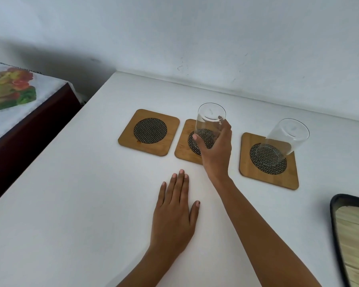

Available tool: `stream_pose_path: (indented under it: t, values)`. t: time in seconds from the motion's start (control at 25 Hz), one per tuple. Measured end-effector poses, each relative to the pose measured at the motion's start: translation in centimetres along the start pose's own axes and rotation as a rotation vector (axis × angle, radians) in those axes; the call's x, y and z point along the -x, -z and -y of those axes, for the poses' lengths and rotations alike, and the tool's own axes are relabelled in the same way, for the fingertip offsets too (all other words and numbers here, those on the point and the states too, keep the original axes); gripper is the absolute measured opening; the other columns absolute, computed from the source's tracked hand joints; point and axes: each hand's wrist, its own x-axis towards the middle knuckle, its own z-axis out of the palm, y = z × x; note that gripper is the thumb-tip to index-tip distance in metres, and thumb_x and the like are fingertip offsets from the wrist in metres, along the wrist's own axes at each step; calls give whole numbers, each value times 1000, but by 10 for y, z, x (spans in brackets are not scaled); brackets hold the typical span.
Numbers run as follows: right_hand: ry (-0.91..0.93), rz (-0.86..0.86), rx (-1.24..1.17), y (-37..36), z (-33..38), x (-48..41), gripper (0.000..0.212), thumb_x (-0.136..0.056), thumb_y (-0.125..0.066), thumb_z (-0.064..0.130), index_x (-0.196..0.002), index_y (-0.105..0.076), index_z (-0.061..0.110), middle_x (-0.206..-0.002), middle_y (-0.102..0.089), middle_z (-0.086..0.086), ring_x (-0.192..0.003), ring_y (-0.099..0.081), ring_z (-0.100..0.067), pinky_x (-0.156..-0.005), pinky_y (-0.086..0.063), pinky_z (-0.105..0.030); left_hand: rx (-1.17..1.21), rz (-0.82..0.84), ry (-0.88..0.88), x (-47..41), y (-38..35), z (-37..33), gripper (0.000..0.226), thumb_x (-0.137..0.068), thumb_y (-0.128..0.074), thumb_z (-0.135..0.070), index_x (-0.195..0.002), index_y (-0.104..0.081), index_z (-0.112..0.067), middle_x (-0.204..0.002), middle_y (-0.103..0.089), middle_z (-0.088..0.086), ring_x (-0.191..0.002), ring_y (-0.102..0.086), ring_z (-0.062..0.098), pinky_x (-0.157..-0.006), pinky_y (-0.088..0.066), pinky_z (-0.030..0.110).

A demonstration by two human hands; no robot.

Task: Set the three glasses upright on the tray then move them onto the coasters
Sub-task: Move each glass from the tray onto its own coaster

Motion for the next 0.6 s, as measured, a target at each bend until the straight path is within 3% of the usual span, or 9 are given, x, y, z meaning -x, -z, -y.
stream_pose_path:
  t: [0.24, 0.4, 0.6]
  values:
    - [5, 70, 30, 14, -2, 12, 88, -76, -81, 37, -143, -34, 6, -141, -40, -12, -133, -35, -22, -110, -37, -37, 10, -21, -14, 1, 1, 0, 64, -92, -7, -52, -149, -1, -21, -159, -4, -3, -146, 2, 11, -120, -3, 37]
    - [30, -13, 2, 44, 3, 33, 73, -80, -79, 31, -138, -40, 9, -137, -40, -10, -128, -44, -26, -106, -42, -38, 17, -48, -30, 1, -1, 1, 63, -94, -13, -50, -149, -4, -20, -159, -7, -3, -146, 0, 11, -120, -3, 34]
    - [127, -136, 24, 105, 12, 66, 53, -84, -75, 21, -128, -48, 10, -125, -50, -5, -112, -51, -16, -95, -40, -10, 57, -64, -49, 3, 3, 2, 60, -96, -23, -44, -149, -9, -18, -159, -13, -1, -146, -6, 12, -120, -5, 33]
